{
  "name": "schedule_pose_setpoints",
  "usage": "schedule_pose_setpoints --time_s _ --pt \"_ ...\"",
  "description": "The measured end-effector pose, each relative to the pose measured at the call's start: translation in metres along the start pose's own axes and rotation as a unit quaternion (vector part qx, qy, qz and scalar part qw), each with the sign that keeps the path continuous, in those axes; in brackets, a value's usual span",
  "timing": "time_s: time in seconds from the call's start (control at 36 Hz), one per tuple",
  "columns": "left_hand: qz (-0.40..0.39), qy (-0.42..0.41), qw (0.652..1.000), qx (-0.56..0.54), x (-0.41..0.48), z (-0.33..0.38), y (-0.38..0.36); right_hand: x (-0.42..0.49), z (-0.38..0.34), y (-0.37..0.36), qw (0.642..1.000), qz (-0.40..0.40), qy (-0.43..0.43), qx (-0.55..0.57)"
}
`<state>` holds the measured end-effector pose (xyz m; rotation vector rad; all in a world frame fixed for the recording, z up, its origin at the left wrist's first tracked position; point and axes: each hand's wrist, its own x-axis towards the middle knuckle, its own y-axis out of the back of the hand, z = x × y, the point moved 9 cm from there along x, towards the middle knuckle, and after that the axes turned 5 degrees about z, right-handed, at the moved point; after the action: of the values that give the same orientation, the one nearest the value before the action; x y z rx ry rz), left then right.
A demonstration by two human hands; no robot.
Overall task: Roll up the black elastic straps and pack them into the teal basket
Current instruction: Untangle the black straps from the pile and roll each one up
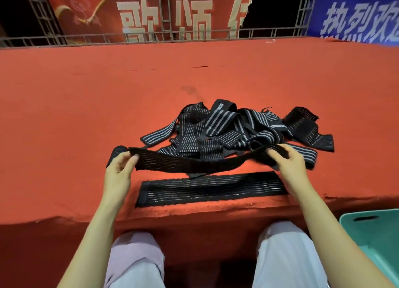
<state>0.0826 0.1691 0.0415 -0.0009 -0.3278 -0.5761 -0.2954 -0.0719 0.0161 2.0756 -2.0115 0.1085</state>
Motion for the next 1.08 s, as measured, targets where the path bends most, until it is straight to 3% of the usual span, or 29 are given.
schedule_pose_setpoints --time_s 0.06,0.14,0.39,0.75,1.08 --pt "0.007 0.021 0.999 -0.035 0.0 -0.003 0.0 -0.001 0.001 -0.001 0.998 0.003 -0.035 0.058" --pt "0.014 0.066 0.997 -0.043 0.0 -0.012 0.0 -0.001 0.004 0.001 0.997 0.006 -0.06 0.051" --pt "-0.087 0.173 0.973 0.124 -0.007 -0.055 -0.004 -0.004 0.007 0.007 0.975 -0.014 -0.044 -0.217" --pt "-0.106 0.122 0.929 0.334 -0.015 -0.052 -0.002 -0.014 0.02 0.003 0.92 -0.039 -0.042 -0.387" --pt "-0.111 0.134 0.928 0.329 -0.018 -0.059 0.0 -0.015 0.031 0.004 0.902 -0.034 -0.041 -0.428"
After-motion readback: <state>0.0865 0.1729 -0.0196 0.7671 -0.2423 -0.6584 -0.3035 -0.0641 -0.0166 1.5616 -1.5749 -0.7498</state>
